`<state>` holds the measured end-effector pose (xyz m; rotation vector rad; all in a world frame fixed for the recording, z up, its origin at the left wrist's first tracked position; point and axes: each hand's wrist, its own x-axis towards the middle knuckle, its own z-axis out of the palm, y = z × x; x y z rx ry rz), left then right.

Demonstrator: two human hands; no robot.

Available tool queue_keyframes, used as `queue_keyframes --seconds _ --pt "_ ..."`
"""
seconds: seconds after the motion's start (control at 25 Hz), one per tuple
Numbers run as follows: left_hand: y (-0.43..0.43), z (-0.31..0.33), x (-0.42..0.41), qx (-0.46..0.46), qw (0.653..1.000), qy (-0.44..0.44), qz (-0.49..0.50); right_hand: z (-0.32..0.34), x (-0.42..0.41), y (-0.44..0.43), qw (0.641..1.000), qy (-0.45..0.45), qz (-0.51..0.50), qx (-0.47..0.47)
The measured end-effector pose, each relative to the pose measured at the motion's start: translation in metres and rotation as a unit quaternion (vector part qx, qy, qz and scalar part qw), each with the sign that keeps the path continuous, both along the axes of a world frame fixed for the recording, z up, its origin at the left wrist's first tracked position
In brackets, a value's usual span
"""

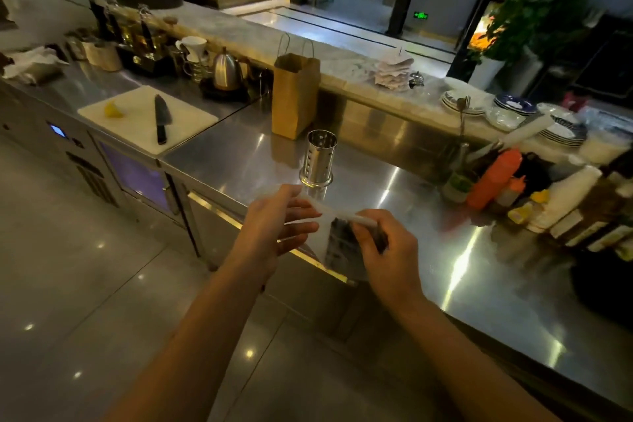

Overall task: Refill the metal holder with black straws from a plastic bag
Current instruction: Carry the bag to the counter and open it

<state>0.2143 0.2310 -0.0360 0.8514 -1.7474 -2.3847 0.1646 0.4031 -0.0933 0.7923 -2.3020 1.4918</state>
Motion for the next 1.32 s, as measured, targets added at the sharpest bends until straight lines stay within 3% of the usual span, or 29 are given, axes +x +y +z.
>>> queue_keyframes --seconds 0.16,0.4,0.64,0.84,1.32 --pt "-0.02 -0.011 -0.045 0.001 1.0 0.014 -0.02 -0.007 -0.047 -0.017 1.0 -0.021 -0.018 -0.007" --pt "-0.022 -0.025 -0.117 -0.067 0.996 0.036 -0.048 -0.021 -0.117 -0.012 0.998 -0.056 -0.013 -0.01" --pt "-0.001 -0.028 -0.204 -0.159 0.985 0.039 -0.046 -0.005 -0.196 0.016 0.985 -0.152 0.079 0.0" --pt "0.026 -0.04 -0.264 -0.222 0.97 0.023 -0.099 0.005 -0.262 0.033 0.974 -0.179 0.136 0.022" --pt "0.06 -0.076 -0.333 -0.215 0.962 -0.008 -0.169 -0.027 -0.331 0.056 0.958 -0.257 0.104 0.078"
